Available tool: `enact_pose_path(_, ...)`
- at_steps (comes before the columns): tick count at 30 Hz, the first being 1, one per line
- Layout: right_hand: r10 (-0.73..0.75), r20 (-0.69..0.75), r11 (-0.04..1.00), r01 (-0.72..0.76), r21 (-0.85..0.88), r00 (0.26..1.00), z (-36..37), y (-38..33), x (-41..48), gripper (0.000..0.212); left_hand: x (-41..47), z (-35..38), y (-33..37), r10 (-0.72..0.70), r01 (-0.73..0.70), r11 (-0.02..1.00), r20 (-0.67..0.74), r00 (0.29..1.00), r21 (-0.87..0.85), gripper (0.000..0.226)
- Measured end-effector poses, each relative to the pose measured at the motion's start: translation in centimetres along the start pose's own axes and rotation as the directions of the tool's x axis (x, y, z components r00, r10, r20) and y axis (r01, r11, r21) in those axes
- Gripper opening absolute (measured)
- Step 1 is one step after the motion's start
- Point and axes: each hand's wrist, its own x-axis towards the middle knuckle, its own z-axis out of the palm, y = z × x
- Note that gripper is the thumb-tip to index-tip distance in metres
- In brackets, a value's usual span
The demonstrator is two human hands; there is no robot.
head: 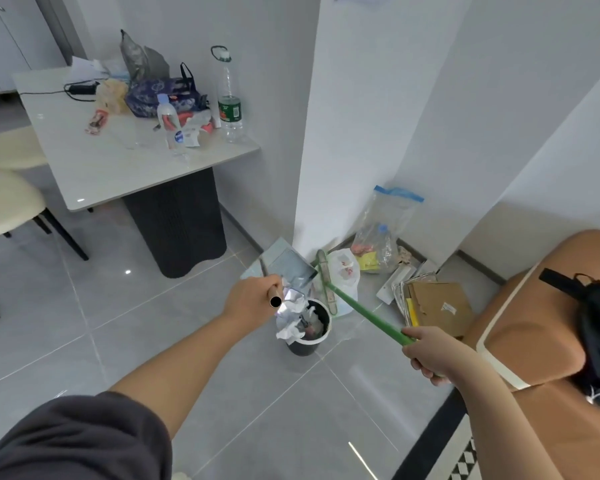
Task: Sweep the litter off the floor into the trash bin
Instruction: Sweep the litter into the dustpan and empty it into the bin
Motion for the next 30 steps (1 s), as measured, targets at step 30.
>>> enact_pose_path(30,0.139,-0.004,0.99,-0.139,0.0,0.99,2.1,3.2,6.4,0.046,-1.1,0.8,-5.3,-0.448,0.379,0.861,-0.151,0.881,-0.338,0.024)
